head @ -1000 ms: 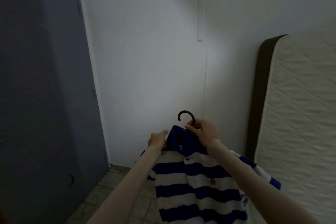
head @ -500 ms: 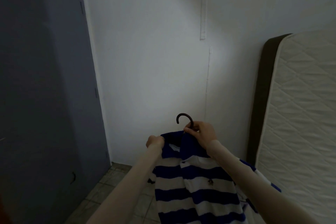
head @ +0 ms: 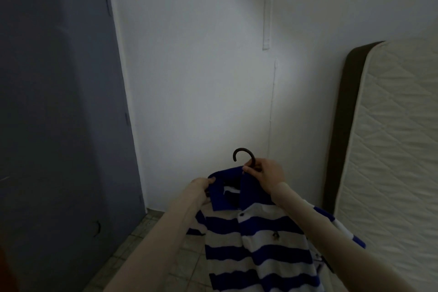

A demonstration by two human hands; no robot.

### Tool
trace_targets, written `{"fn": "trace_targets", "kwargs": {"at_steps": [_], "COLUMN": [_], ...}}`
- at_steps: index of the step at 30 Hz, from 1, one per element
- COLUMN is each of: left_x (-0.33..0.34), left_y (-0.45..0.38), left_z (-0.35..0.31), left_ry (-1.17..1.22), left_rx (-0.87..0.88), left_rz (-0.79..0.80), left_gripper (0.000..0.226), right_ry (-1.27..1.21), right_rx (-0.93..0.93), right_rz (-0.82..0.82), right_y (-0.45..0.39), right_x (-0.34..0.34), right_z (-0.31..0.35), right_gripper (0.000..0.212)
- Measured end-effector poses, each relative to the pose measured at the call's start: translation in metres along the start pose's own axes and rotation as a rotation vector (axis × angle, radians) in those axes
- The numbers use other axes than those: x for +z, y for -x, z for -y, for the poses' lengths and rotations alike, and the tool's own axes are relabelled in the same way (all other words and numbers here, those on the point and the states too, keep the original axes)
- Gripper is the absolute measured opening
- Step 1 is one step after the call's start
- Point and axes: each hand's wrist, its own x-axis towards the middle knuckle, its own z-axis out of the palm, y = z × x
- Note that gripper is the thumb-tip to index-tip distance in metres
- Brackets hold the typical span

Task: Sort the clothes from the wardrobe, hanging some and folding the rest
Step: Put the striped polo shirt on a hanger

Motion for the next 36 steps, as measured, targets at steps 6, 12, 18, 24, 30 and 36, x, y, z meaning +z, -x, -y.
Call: {"fn": "trace_targets", "kwargs": {"at_steps": [6, 12, 18, 24, 30, 36], "left_x": [-0.021, -0.014, -0.019, -0.025, -0.03, -0.02], "left_y": [-0.019, -0.004, -0.011, -0.02, -0.02, -0.017], "left_z": [0.005, 0.002, 0.002, 0.003, 0.007, 0.007], "left_ry": [0.002, -0.055, -0.271, -0.253, 0.069, -0.248], "left_rx": [-0.05, 0.029, 0.217, 0.151, -0.024, 0.223], "left_rz": [-0.011, 0.063, -0.078, -0.023, 0.078, -0.038], "left_gripper": [0.031, 0.016, 0.041, 0.06, 0.034, 0.04], "right_ry": [-0.05, -0.119, -0.154, -0.189, -0.27, -0.321], "right_rx": [0.026, 0.032, 0.039, 0.05, 0.046, 0.058], "right_rz": [0.008, 0.025, 0.045, 0.065, 0.082, 0.075], "right_y": [0.002, 0.001, 0.0, -0.003, -0.004, -0.004], "right_x": [0.003, 0.007, 0.01, 0.011, 0.01, 0.011], "right_z": [-0.001, 0.001, 0.0, -0.002, -0.004, -0.008], "right_gripper": [0.021, 0.02, 0.019, 0.017, 0.014, 0.013]}}
